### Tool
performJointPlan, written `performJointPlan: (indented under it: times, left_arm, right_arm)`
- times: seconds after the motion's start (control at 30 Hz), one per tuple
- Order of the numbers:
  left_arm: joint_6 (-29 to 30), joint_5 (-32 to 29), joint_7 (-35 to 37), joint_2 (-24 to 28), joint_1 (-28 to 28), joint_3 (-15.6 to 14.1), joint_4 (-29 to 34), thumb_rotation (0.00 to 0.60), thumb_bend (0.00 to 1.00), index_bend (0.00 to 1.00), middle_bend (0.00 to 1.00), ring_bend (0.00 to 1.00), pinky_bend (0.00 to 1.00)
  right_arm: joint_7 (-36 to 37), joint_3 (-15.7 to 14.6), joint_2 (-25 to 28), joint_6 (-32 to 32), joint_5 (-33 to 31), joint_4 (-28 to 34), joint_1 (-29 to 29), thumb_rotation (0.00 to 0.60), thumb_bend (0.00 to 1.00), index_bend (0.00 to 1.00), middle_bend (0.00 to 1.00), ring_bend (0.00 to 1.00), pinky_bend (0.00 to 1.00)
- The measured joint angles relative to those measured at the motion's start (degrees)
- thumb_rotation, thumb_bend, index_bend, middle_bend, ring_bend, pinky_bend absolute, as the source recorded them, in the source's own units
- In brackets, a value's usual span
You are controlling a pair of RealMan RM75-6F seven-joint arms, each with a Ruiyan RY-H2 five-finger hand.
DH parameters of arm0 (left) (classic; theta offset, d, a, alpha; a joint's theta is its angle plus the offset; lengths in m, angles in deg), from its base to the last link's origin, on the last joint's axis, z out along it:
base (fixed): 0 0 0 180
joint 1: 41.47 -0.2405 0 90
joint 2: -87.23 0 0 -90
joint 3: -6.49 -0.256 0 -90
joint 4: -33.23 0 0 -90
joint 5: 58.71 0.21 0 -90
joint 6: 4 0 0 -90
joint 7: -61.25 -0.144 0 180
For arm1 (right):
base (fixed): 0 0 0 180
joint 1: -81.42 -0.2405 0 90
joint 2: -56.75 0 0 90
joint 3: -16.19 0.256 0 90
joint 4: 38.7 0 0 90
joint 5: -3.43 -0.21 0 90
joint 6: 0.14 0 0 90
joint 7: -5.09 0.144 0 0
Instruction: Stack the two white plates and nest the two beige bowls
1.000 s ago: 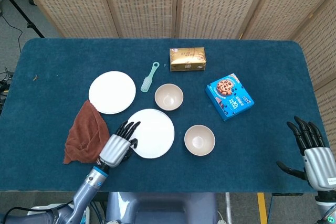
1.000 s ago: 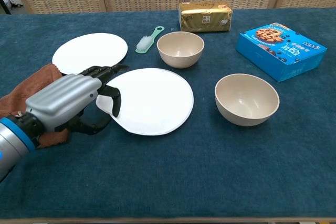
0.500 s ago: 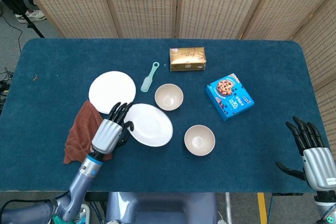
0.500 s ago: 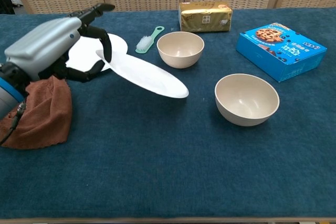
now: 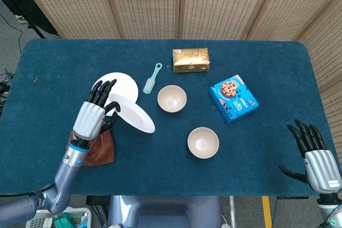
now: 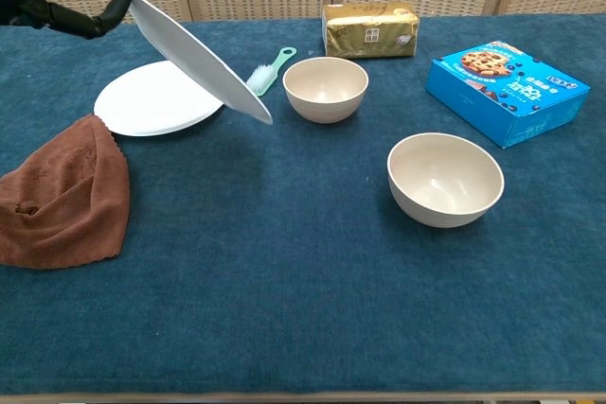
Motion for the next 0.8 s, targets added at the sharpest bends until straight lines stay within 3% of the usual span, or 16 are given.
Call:
performJointPlan:
  times: [0.33, 0.8]
  left_arm:
    - [-0.8, -3.8, 3.6, 1.4, 2.2, 3.4, -5.4, 0.600, 0.49, 0.91, 0.00, 0.00, 0.00]
    - [-3.5, -7.9, 15.0, -6.4, 8.3, 5.7, -28.7, 0.600, 0.49, 0.91, 0.00, 0.00, 0.00]
  right_arm:
    - [-1.0, 0.1, -0.5, -1.0, -0.7, -0.2, -0.4, 0.600, 0.00, 0.00, 0.00, 0.00, 0.00]
    - [-1.6, 1.0, -1.4, -6.0, -4.7, -0.4, -2.6, 0.600, 0.00, 0.00, 0.00, 0.00, 0.00]
